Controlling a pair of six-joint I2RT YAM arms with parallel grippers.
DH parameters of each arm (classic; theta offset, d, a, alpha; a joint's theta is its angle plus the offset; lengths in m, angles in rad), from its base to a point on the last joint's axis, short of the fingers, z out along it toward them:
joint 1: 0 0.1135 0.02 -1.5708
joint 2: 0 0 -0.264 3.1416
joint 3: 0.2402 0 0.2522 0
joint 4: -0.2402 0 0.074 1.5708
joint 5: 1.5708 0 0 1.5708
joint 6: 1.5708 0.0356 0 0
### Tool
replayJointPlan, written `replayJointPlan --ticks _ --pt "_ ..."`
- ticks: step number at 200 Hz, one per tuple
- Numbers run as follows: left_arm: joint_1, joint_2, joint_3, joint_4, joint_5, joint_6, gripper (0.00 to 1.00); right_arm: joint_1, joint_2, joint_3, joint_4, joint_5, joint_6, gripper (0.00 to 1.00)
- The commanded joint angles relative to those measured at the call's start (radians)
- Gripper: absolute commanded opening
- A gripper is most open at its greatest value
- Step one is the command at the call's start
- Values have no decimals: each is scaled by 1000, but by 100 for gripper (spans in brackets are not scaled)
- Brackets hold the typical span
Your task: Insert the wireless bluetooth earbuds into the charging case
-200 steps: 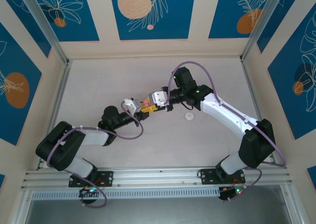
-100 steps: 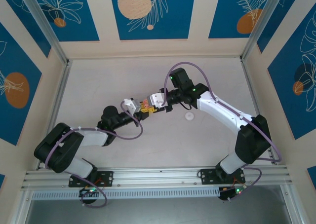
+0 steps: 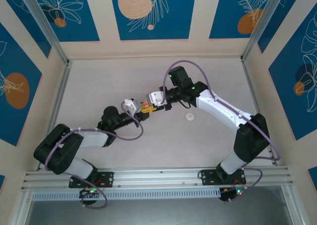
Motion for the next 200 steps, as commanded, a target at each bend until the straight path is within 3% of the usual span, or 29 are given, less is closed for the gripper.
replayJointPlan --ticks 1,51,137,200 --pt "-15 -26 -1 10 28 30 0 7 14 28 -43 -10 -30 33" --pt "-17 -25 4 7 31 32 0 11 34 49 -88 23 -59 32" --pt "-16 -26 8 -11 27 42 0 14 34 58 -94 23 -74 14" --pt "-17 -22 10 -1 20 38 0 -22 -19 -5 26 -84 26 12"
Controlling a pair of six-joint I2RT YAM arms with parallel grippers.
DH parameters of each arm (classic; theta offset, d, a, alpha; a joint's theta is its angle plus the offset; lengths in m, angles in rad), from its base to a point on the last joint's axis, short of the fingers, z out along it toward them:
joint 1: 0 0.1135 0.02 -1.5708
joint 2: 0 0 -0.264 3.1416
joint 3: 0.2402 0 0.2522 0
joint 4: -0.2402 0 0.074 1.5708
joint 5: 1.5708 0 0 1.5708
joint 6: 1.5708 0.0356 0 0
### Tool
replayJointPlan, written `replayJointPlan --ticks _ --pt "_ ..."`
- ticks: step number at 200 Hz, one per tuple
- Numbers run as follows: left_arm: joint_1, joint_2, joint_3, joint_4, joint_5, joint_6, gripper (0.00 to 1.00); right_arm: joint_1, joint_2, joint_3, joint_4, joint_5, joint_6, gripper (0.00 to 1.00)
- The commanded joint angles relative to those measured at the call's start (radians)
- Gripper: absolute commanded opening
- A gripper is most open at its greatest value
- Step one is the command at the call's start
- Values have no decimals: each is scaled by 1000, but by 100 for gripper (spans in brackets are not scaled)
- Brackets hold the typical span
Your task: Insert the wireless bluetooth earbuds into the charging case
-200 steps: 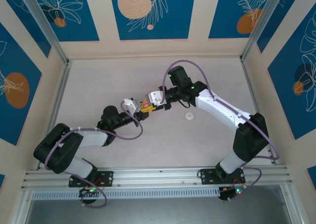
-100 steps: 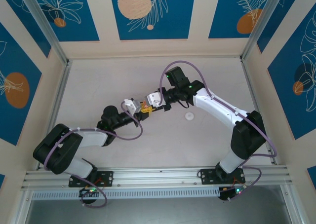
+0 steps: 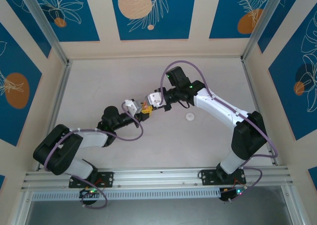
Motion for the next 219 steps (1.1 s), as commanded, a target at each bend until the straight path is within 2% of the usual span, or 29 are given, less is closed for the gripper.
replayJointPlan --ticks 1,68,109,162,219 --pt "-15 -16 10 25 20 13 0 -22 -52 -32 70 -92 63 11" --pt "-15 -3 8 79 1 -10 0 -66 -109 -163 316 -251 308 11" --pt "-17 12 4 121 -12 -28 0 -67 -130 -269 541 -303 515 10" --pt "-21 17 2 146 -24 -36 0 -54 -135 -375 797 -272 742 10" --pt "-26 19 2 156 -27 -41 0 -37 -118 -397 886 -204 799 10"
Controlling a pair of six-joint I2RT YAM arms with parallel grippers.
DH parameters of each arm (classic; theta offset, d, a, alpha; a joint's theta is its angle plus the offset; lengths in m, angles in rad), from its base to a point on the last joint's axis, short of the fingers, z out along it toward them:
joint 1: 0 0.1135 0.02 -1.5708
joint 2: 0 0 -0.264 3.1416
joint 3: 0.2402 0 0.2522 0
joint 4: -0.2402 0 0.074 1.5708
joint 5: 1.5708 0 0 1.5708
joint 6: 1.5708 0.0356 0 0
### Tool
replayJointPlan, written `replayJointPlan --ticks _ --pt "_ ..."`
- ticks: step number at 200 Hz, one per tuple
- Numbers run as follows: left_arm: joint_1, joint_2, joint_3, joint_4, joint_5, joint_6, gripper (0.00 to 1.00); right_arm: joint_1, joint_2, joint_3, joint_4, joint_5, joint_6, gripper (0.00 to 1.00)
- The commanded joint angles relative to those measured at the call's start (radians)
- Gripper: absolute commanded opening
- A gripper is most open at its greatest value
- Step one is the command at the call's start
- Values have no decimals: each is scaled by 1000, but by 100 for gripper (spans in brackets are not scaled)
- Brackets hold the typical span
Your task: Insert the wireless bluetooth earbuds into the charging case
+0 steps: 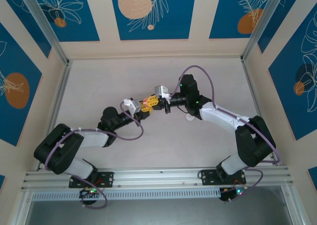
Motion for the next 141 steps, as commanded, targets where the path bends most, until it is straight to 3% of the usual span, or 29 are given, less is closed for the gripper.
replayJointPlan --ticks 1,141 --pt "-16 7 2 56 -6 -11 0 14 -16 -10 65 24 45 10" --pt "-19 8 9 136 -17 -64 0 23 -19 -64 76 129 3 9"
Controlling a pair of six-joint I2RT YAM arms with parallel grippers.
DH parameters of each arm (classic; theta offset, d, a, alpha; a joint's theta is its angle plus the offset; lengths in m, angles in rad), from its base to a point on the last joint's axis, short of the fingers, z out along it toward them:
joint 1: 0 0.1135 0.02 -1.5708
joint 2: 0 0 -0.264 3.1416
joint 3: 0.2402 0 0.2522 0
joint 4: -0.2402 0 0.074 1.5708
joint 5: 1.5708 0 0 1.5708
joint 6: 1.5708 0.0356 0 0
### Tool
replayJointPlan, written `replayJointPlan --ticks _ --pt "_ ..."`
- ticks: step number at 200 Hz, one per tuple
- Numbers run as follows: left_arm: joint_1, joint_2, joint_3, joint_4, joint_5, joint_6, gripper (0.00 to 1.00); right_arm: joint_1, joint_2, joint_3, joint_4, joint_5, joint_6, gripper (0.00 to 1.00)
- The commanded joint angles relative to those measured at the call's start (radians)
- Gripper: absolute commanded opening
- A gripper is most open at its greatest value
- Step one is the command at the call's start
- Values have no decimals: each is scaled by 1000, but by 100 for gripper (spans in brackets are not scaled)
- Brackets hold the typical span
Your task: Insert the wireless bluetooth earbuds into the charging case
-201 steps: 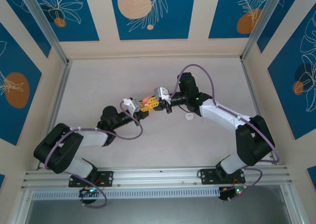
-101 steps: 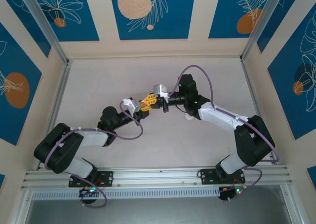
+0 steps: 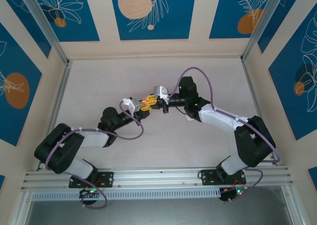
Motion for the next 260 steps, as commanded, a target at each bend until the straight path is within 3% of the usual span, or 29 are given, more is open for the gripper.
replayJointPlan --ticks 1,260 --pt "-16 1 9 107 5 -20 0 4 -20 -29 -6 37 -17 10" --pt "-30 -60 36 49 6 26 0 50 -31 -70 -132 105 -54 10"
